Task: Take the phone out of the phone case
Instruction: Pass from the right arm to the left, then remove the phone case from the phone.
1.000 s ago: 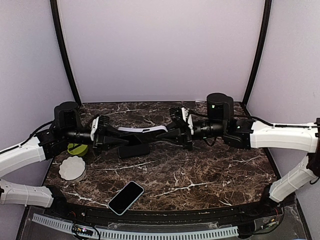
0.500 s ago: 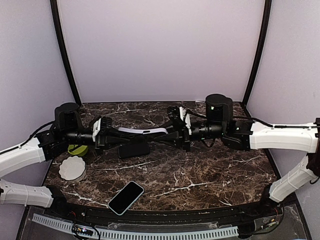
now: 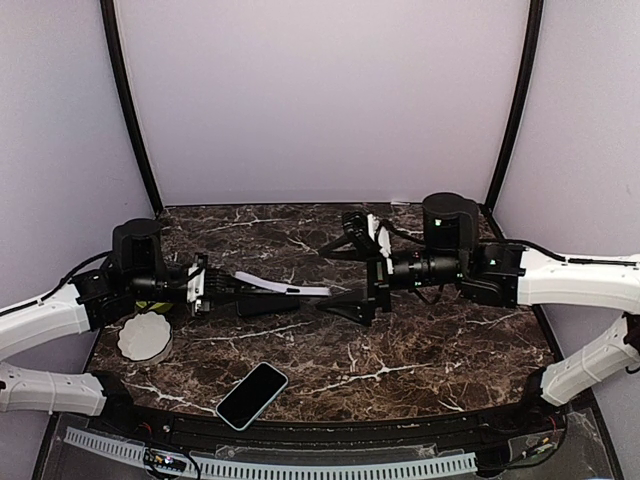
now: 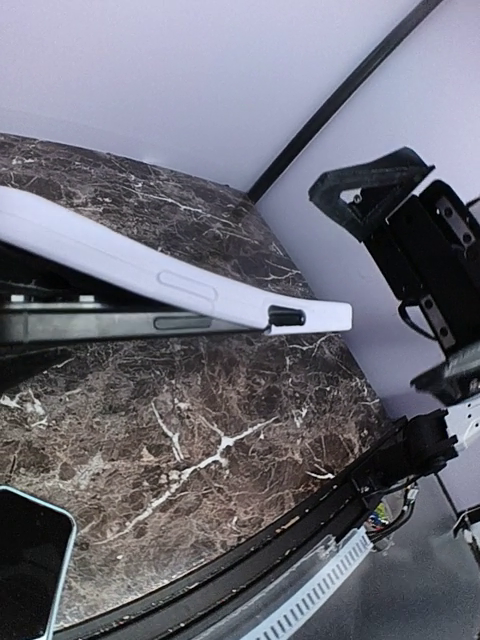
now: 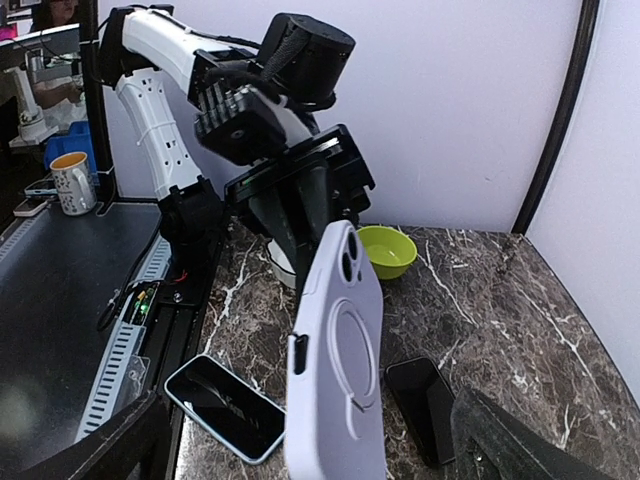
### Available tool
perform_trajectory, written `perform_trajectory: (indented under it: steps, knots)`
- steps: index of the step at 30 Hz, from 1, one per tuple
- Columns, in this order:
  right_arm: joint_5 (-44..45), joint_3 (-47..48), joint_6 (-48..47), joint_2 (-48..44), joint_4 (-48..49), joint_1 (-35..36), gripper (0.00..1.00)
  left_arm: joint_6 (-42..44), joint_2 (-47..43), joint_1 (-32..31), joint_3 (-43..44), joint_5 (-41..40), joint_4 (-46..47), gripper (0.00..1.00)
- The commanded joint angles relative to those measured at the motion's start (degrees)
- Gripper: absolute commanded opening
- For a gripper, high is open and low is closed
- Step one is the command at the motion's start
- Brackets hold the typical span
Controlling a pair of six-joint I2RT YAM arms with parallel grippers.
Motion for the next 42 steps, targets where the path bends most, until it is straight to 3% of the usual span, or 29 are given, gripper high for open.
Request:
perform_trajectory:
  steps: [1, 9, 17, 23, 32, 42]
  knots:
    - [4.88, 3.62, 4.34, -0.49, -4.24, 0.46, 0.99, 12.25, -3.03, -0.38, -1.82, 1.66, 0.88, 0.00]
    - [13.36, 8.67, 2.26, 1.83, -6.59, 4.26, 0.94, 14.64, -2.74, -0.57, -1.99, -0.10, -0.05, 0.00]
    - [16.95, 19.54, 0.42, 9.52, -17.32, 7.41, 0.86, 13.28, -0.60, -0.67, -0.81, -2.14, -0.75, 0.00]
    - [25.95, 24.75, -1.01, 15.48, -21.24, 11.69, 0.84, 11.29, 1.31, -0.71, 0.82, -2.69, -2.39, 0.00]
    - [29.98, 31.90, 1.22, 22.13, -28.33, 12.54, 0.78, 10.40, 2.39, -0.68, 1.57, -2.80, -2.90, 0.00]
    - [33.42, 37.59, 0.24, 27.22, -34.09, 12.39, 0.64, 10.24, 2.03, -0.87, 1.57, -2.17, -2.88, 0.00]
